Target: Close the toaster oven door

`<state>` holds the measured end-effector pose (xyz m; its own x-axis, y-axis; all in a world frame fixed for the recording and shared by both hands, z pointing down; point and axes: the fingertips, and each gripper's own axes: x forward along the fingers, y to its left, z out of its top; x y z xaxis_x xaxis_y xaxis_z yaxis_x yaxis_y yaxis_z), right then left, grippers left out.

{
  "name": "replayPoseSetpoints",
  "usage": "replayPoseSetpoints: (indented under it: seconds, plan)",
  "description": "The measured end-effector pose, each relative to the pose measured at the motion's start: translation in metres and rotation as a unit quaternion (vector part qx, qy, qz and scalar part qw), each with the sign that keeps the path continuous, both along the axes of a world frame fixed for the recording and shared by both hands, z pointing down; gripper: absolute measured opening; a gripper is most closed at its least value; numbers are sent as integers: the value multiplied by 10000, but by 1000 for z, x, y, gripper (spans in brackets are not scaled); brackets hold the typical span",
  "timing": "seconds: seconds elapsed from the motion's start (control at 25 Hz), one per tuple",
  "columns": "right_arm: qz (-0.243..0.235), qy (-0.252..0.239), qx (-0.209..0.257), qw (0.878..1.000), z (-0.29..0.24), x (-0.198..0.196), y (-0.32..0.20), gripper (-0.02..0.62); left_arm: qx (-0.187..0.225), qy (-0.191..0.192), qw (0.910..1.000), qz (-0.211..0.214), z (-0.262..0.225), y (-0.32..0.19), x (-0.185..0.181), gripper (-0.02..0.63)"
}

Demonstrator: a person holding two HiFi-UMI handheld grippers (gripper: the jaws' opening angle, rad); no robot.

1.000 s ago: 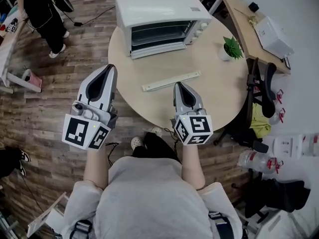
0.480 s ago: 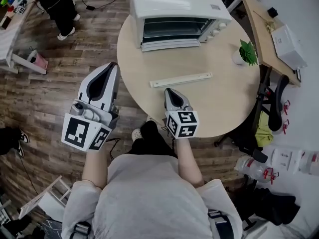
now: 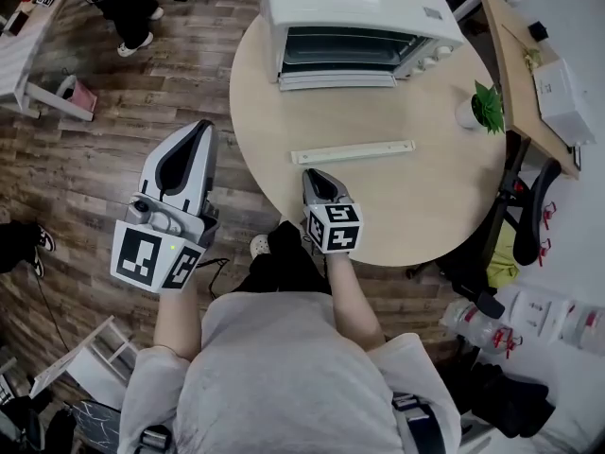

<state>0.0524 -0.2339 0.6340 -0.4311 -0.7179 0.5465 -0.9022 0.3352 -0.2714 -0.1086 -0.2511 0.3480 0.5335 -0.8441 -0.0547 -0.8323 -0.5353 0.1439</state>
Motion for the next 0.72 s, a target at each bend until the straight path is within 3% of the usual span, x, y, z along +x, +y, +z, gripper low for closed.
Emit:
replayPoseSetpoints:
  seconds: [0.4,0.72]
  plan:
    - [139,274,-136,9994,27,1,-15,107,-170,-68,9995,-243,13,-4,-13,8]
    - [164,443,-75,9989,33,-5,-27,120,-280,-128,9988,-388,21,-5,-22,8]
